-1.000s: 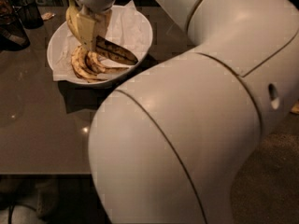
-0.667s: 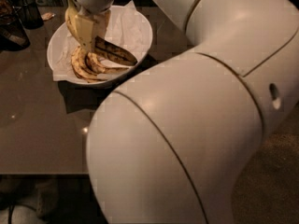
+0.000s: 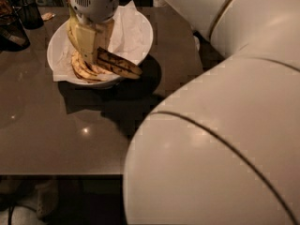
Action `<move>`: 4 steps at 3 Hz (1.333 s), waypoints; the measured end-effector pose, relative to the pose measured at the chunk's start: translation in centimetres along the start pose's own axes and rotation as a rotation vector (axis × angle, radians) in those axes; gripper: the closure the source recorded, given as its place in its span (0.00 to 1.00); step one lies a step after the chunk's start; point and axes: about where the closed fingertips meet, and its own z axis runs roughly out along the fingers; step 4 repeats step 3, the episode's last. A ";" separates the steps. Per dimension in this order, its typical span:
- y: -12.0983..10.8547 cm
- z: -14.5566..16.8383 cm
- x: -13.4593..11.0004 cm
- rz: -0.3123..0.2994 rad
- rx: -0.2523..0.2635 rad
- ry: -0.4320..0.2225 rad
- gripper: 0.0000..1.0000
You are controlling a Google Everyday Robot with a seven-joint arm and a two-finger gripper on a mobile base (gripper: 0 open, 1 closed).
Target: Pick banana from white bowl
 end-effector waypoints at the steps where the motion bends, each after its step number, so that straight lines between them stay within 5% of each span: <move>1: 1.4 0.3 1.6 0.016 -0.035 0.025 1.00; 2: 4.5 -0.3 2.3 0.001 -0.071 0.025 1.00; 4: 4.0 -0.2 1.3 0.003 -0.056 -0.012 1.00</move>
Offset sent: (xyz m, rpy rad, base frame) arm -0.0801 -0.0400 -0.0013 -0.1317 0.1944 0.0189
